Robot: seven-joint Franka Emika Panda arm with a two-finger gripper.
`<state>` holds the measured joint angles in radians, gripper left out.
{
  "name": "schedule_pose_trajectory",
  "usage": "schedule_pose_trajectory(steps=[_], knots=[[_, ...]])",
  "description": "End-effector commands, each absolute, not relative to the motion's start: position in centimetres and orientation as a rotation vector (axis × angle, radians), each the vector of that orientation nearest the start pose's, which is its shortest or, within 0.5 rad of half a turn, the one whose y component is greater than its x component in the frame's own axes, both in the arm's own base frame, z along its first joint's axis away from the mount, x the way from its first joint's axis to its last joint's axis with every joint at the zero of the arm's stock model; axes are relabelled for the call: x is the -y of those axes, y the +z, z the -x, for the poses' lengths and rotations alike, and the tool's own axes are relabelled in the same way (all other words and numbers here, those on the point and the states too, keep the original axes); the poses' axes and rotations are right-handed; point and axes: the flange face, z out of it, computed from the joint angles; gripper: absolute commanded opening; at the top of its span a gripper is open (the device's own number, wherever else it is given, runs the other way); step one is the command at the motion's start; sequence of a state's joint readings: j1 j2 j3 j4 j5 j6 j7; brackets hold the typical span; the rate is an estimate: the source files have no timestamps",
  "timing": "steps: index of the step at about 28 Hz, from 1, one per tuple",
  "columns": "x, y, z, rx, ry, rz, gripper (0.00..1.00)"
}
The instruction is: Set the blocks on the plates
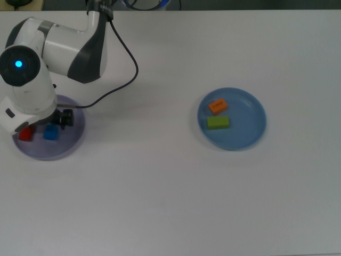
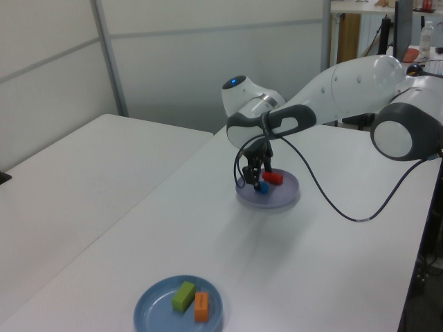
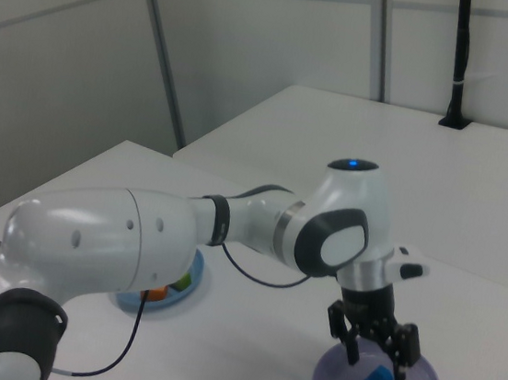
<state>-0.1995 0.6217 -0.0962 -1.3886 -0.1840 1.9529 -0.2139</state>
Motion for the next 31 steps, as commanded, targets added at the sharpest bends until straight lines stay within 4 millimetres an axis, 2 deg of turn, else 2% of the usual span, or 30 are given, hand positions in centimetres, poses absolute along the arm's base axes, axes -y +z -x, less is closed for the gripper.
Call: schedule_pose_trajectory(steps=[1, 5, 7, 12, 16, 17, 23, 26, 31], knots=[[19.1, 41.1, -67.8, -0.009, 0.038, 3.323, 1.00], [17.8, 43.2, -67.2, -0.008, 0.068, 3.293, 1.00], [15.8, 44.6, -67.2, 0.020, 0.041, 3.258, 1.00], [13.4, 47.7, -66.5, 0.049, 0.021, 3.206, 1.00], [10.7, 48.7, -66.3, 0.106, 0.038, 3.176, 1.00], [9.4, 49.1, -66.4, 0.139, 0.027, 3.167, 1.00], [5.9, 49.8, -66.1, 0.211, 0.056, 3.140, 1.00], [5.4, 49.8, -65.7, 0.218, 0.100, 3.129, 1.00], [5.1, 51.4, -64.7, 0.221, 0.113, 3.113, 1.00]])
